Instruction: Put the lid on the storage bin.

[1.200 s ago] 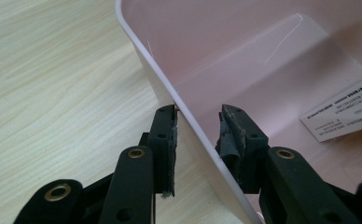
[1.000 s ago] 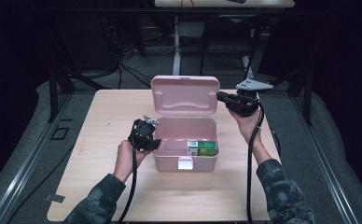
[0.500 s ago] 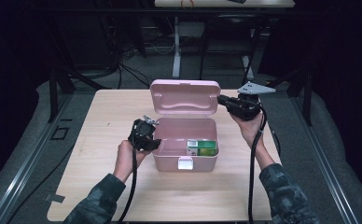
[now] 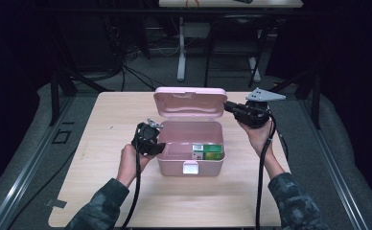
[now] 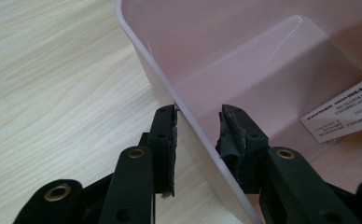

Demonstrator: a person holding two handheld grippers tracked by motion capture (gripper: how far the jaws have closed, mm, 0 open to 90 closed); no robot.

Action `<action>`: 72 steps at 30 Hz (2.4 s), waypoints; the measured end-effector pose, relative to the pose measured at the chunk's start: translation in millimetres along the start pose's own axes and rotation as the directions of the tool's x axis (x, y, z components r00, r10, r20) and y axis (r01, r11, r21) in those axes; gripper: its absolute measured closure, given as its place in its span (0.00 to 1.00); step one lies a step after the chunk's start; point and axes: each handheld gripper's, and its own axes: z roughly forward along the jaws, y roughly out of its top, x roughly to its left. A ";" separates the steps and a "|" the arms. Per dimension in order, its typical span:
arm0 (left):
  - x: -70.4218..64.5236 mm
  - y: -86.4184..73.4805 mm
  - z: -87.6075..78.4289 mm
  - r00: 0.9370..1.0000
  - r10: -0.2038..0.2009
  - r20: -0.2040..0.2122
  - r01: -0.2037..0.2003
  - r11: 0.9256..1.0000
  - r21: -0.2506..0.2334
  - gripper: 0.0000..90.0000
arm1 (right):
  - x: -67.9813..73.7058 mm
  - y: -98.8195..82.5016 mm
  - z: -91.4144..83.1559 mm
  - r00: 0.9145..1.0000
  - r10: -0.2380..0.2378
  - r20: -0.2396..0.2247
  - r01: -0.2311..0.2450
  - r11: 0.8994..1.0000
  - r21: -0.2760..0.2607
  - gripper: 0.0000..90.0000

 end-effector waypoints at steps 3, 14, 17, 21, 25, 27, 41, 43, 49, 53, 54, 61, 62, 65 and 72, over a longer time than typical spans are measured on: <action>0.5 -0.6 0.1 1.000 -0.001 0.005 0.001 1.000 -0.006 0.74 | 1.8 -1.5 -1.8 1.000 0.004 -0.003 -0.004 1.000 0.000 0.94; 1.6 -3.5 0.4 1.000 0.001 0.013 -0.001 1.000 -0.027 0.73 | 6.0 -4.5 -6.9 1.000 0.021 -0.004 -0.020 1.000 0.006 0.93; 2.1 -4.6 0.6 1.000 -0.002 0.016 0.002 0.999 -0.035 0.73 | 7.5 -5.0 -8.3 1.000 0.021 -0.002 -0.021 1.000 0.008 0.93; 2.3 -5.7 0.6 1.000 -0.007 0.017 0.007 0.999 -0.043 0.73 | 8.5 -6.3 -9.4 1.000 0.023 -0.001 -0.023 1.000 0.003 0.93; 2.4 -6.7 1.0 1.000 -0.010 0.016 0.011 0.999 -0.053 0.74 | 10.6 -7.7 -10.9 1.000 0.030 0.000 -0.030 1.000 0.003 0.93; 2.4 -7.1 0.6 1.000 -0.011 0.016 0.011 0.999 -0.051 0.74 | 11.5 -8.5 -11.7 1.000 0.029 -0.001 -0.029 1.000 0.004 0.93; 1.6 -10.0 0.0 1.000 -0.013 0.017 0.014 0.997 -0.069 0.74 | 16.6 -14.3 -17.5 0.999 0.048 -0.011 -0.048 0.999 0.021 0.92; 1.6 -10.0 0.0 1.000 -0.012 0.017 0.013 0.998 -0.069 0.74 | 17.8 -15.7 -18.6 0.999 0.048 -0.012 -0.047 0.999 0.025 0.92; 3.2 -11.2 -1.1 0.999 -0.018 0.033 0.020 0.997 -0.072 0.73 | 21.9 -18.1 -21.2 0.998 0.057 -0.009 -0.057 0.998 0.039 0.91; 4.8 -11.5 -1.6 0.999 -0.021 0.044 0.025 0.997 -0.079 0.72 | 24.1 -20.2 -22.4 0.998 0.068 -0.010 -0.068 0.997 0.046 0.91; 5.2 -11.6 -2.0 0.999 -0.019 0.041 0.023 0.996 -0.081 0.72 | 24.6 -20.7 -22.8 0.997 0.075 -0.010 -0.074 0.996 0.049 0.91; 7.7 -14.6 -13.0 0.996 -0.021 0.084 0.029 0.994 -0.106 0.62 | 27.5 -21.9 -23.6 0.997 0.082 0.003 -0.082 0.995 0.060 0.91; 8.2 -15.3 -15.0 0.996 -0.020 0.088 0.029 0.994 -0.107 0.58 | 28.2 -21.9 -24.0 0.996 0.085 0.005 -0.085 0.994 0.064 0.91; 10.1 -18.8 -22.4 0.995 -0.020 0.096 0.031 0.992 -0.121 0.46 | 29.4 -22.0 -24.6 0.997 0.081 0.011 -0.082 0.994 0.073 0.91; 16.6 -29.2 -41.0 0.995 -0.025 0.098 0.041 0.987 -0.158 0.31 | 32.9 -24.0 -26.2 0.995 0.098 0.014 -0.099 0.990 0.098 0.90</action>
